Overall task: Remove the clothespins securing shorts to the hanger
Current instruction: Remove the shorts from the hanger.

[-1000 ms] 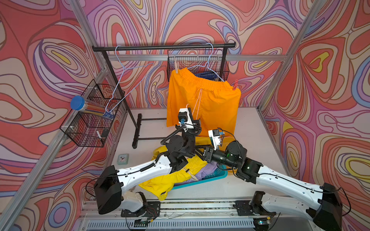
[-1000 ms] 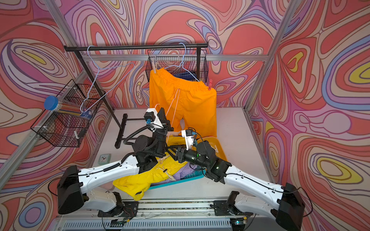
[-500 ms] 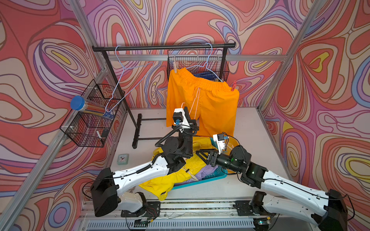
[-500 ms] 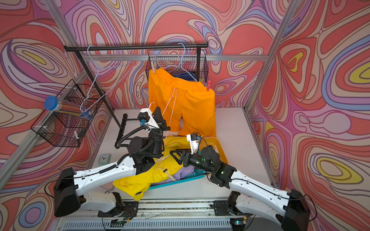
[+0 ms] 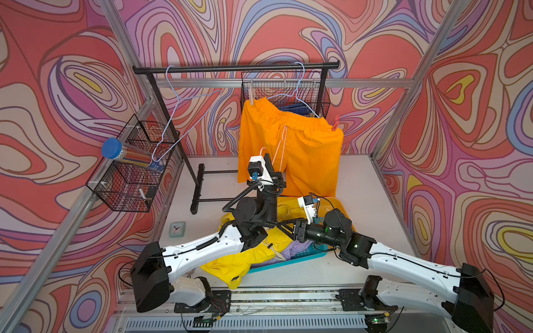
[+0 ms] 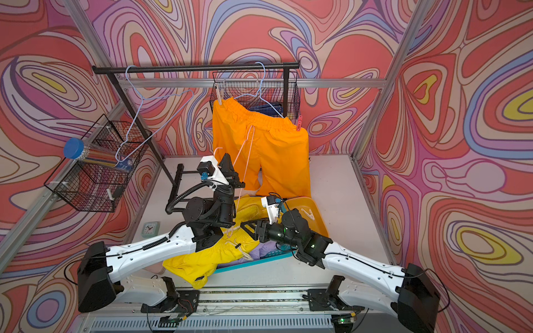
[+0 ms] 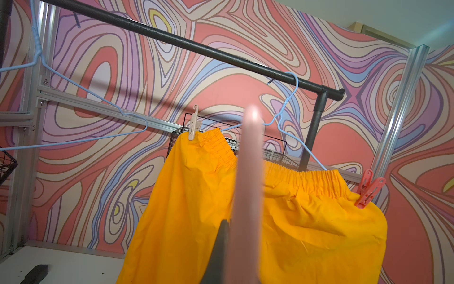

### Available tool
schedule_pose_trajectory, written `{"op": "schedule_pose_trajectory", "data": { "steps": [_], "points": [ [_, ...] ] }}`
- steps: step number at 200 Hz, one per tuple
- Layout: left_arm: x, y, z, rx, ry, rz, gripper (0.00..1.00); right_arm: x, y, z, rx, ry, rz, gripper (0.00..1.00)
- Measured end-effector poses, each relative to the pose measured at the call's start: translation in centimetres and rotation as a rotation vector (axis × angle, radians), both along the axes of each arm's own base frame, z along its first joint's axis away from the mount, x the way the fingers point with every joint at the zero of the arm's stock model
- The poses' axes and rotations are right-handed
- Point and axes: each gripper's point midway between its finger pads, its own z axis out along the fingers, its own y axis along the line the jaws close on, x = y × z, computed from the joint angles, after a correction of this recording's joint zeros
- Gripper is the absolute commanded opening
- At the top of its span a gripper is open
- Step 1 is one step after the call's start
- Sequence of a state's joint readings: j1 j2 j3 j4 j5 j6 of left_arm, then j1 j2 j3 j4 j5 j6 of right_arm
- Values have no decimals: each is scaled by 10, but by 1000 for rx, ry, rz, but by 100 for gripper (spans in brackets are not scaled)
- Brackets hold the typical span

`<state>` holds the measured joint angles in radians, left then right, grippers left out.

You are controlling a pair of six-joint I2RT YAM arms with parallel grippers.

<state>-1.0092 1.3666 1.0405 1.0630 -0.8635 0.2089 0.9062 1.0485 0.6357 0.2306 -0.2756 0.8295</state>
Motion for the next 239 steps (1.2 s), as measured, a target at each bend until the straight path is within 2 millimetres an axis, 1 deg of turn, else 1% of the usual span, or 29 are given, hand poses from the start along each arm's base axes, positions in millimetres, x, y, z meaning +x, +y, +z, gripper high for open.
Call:
{"op": "schedule_pose_trajectory", "data": {
  "steps": [45, 93, 126, 152, 193, 215, 239],
  "points": [
    [0, 1, 1, -4, -1, 2, 0, -14, 5, 24, 43, -52, 46, 49],
    [0, 0, 0, -2, 0, 2, 0, -24, 20, 29, 44, -75, 99, 48],
    [0, 0, 0, -3, 0, 2, 0, -23, 28, 35, 42, -97, 111, 48],
    [0, 0, 0, -5, 0, 1, 0, -19, 35, 32, 27, -102, 115, 48],
    [0, 0, 0, -9, 0, -1, 0, -14, 47, 18, 0, -85, 129, 46],
    [0, 0, 0, -19, 1, -4, 0, -15, 54, 18, 4, -87, 144, 44],
    [0, 1, -1, -29, 1, -4, 0, -16, 56, 23, 20, -97, 152, 42]
  ]
}}
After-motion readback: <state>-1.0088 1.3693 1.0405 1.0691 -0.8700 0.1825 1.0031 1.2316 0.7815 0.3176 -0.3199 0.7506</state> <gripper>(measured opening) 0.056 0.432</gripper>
